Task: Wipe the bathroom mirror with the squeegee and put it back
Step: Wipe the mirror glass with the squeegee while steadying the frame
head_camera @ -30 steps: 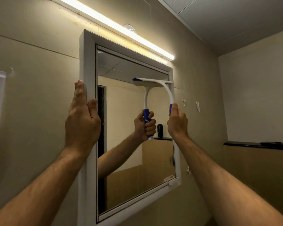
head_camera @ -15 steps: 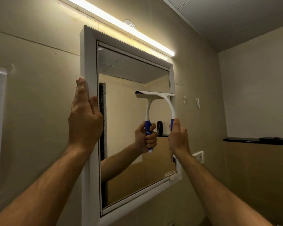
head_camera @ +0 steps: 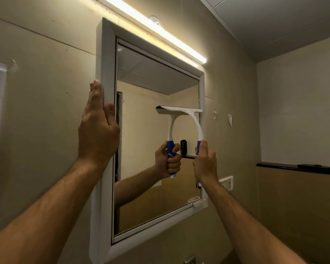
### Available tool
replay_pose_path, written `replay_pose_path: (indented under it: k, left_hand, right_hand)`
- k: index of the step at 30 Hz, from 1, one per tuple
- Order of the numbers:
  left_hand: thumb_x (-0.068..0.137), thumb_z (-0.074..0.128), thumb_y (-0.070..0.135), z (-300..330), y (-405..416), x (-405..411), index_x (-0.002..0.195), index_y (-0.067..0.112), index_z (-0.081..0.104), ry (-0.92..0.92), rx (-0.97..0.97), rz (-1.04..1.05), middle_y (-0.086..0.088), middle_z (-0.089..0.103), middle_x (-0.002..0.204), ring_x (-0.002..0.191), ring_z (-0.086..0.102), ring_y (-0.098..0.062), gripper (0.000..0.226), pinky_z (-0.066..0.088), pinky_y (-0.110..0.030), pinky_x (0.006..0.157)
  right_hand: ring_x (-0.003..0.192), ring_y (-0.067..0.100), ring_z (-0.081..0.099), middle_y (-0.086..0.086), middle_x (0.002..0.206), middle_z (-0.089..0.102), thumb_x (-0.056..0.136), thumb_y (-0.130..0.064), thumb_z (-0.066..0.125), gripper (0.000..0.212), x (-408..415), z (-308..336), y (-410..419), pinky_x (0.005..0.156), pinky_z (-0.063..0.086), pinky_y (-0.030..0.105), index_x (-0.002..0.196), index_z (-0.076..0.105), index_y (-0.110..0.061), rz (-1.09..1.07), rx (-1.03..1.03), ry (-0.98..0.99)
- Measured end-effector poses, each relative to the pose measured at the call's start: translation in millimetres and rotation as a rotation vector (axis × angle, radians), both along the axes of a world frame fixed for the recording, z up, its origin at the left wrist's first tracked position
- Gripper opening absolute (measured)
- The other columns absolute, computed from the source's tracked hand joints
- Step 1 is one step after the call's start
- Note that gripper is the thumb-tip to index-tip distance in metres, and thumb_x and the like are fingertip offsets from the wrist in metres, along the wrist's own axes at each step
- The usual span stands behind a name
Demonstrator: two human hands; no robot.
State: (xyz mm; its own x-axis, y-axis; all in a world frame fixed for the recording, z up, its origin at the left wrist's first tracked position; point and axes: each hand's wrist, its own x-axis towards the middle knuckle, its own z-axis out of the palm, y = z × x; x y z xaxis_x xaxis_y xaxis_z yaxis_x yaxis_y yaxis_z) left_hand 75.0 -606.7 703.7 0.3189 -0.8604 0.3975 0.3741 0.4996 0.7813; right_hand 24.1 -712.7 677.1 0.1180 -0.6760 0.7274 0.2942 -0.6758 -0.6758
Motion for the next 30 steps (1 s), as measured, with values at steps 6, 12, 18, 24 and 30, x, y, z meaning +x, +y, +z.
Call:
replay_pose_path:
  k: [6, 12, 18, 24, 30]
  left_hand:
    - [0.101, 0.021, 0.040, 12.5, 9.5, -3.7, 0.069, 0.017, 0.023, 0.048, 0.032, 0.010, 0.003, -0.021, 0.081, 0.071, -0.025, -0.007, 0.039, -0.024, -0.022, 0.065]
    - [0.103, 0.017, 0.041, 4.2, 17.4, -4.0, 0.071, 0.017, 0.026, -0.155, 0.043, 0.253, 0.006, -0.020, 0.075, 0.067, -0.025, -0.006, 0.041, -0.024, -0.022, 0.062]
    - [0.109, 0.030, 0.029, 44.4, 135.8, 47.7, 0.160, 0.023, 0.012, -0.922, -0.142, 1.580, 0.003, 0.015, 0.166, 0.152, 0.020, -0.013, 0.054, 0.021, -0.028, 0.122]
    - [0.108, 0.032, 0.030, 40.0, 132.9, 55.5, 0.160, 0.022, 0.014, -1.011, -0.258, 1.679, 0.004, 0.019, 0.165, 0.152, 0.021, -0.014, 0.055, 0.021, -0.025, 0.119]
    - [0.108, 0.032, 0.029, 38.9, 136.9, 55.0, 0.160, 0.021, 0.015, -0.997, -0.238, 1.671, 0.003, 0.018, 0.166, 0.152, 0.020, -0.013, 0.055, 0.018, -0.023, 0.120]
  right_hand:
    - [0.051, 0.014, 0.041, 0.000, 0.058, 0.042, 0.098, -0.053, 0.026, 0.047, -7.5, 15.9, 6.3, 0.048, 0.035, 0.026, 0.071, 0.047, -0.021, -0.029, -0.010, -0.015]
    - [0.049, 0.015, 0.039, -0.001, 0.056, 0.039, 0.097, -0.055, 0.024, 0.046, -5.2, 3.0, 8.1, 0.047, 0.033, 0.027, 0.069, 0.044, -0.023, -0.026, -0.002, 0.021]
    - [0.052, 0.021, 0.038, 0.006, 0.059, 0.040, 0.096, -0.057, 0.024, 0.051, -10.4, -66.4, 1.1, 0.050, 0.034, 0.035, 0.071, 0.049, -0.019, 0.034, 0.040, 0.047]
    - [0.050, 0.013, 0.043, -0.001, 0.059, 0.045, 0.095, -0.059, 0.025, 0.048, -22.4, -36.5, 6.8, 0.046, 0.037, 0.028, 0.073, 0.051, -0.025, -0.046, 0.029, 0.081]
    - [0.048, 0.011, 0.041, -0.002, 0.058, 0.043, 0.097, -0.054, 0.026, 0.046, -21.6, -48.3, 12.0, 0.044, 0.034, 0.026, 0.072, 0.049, -0.023, 0.003, 0.042, 0.100]
